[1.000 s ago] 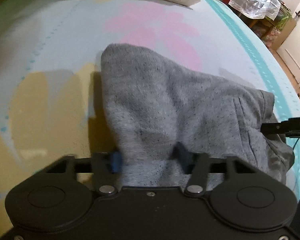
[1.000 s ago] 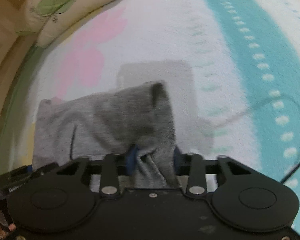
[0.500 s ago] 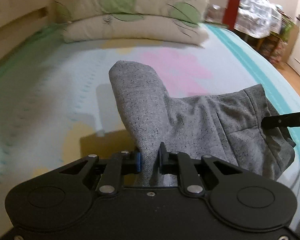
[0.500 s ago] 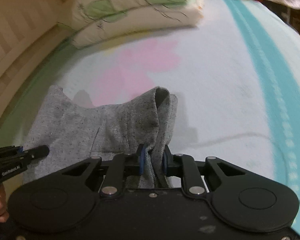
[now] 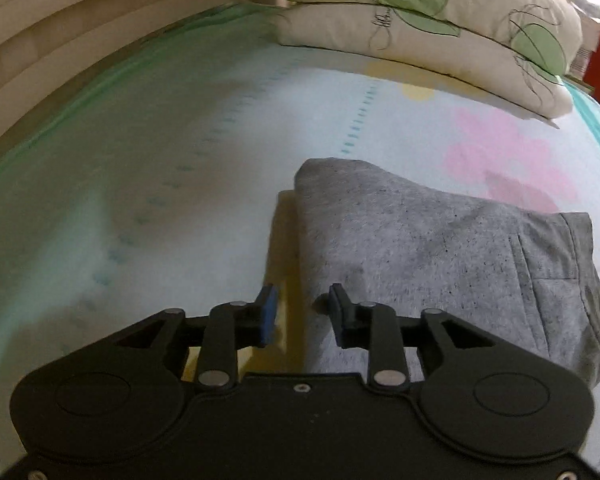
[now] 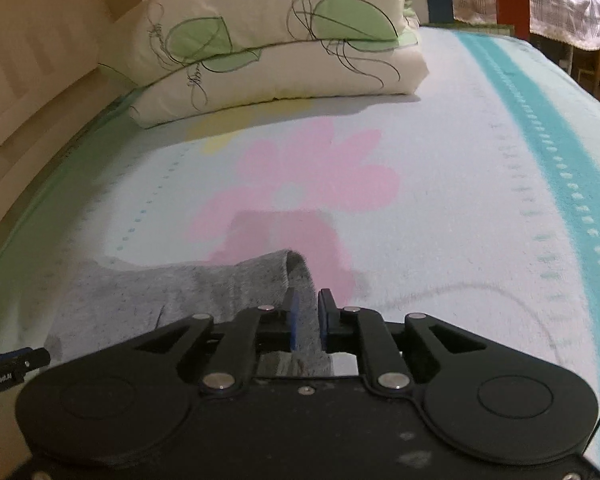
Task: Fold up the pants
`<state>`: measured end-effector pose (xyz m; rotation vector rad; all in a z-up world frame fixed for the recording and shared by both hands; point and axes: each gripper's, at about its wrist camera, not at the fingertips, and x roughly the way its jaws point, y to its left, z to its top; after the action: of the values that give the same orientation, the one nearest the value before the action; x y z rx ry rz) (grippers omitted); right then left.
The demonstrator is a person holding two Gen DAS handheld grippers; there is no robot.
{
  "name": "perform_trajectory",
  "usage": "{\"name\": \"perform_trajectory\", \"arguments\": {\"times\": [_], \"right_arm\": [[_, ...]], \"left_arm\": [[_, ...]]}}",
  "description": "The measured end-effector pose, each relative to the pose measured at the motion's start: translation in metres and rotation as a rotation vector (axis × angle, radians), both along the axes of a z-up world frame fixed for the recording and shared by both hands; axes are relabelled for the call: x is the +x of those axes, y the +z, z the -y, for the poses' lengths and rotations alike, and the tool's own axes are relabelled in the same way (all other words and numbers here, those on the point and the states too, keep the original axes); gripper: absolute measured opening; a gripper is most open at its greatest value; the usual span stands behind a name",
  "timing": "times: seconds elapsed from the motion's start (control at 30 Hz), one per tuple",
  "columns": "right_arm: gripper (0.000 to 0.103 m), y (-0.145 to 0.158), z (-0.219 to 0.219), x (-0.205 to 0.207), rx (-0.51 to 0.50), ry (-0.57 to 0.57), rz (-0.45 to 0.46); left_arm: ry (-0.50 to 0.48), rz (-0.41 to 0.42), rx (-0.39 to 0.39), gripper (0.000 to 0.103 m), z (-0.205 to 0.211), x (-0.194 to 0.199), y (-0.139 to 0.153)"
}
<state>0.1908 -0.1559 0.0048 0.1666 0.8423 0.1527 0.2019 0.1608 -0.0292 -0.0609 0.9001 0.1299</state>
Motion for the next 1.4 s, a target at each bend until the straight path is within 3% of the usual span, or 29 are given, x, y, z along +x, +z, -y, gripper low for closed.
{"name": "perform_trajectory", "arguments": {"times": [0.2, 0.47, 0.67, 0.97, 1.4], "right_arm": [[0.020, 0.011, -0.010, -0.034, -0.019, 0.045, 0.056], [0.026, 0.025, -0.028, -0.093, -0.067, 0.122, 0.123], [0.027, 0.030, -0.031, -0.122, -0.049, 0.138, 0.163], [0.027, 0.020, -0.026, -0.139, -0.032, 0.178, 0.165], [0.027, 0.014, -0.017, -0.138, 0.006, 0.150, 0.153]], "left_arm": [[0.017, -0.010, 0.018, 0.045, 0.010, -0.022, 0.013], [0.002, 0.017, 0.007, 0.046, 0.048, -0.064, 0.029], [0.008, 0.031, -0.005, 0.046, 0.069, -0.089, 0.031], [0.003, 0.054, 0.013, 0.046, 0.096, -0.105, 0.033], [-0.003, 0.055, 0.054, 0.046, 0.111, -0.108, 0.032]]}}
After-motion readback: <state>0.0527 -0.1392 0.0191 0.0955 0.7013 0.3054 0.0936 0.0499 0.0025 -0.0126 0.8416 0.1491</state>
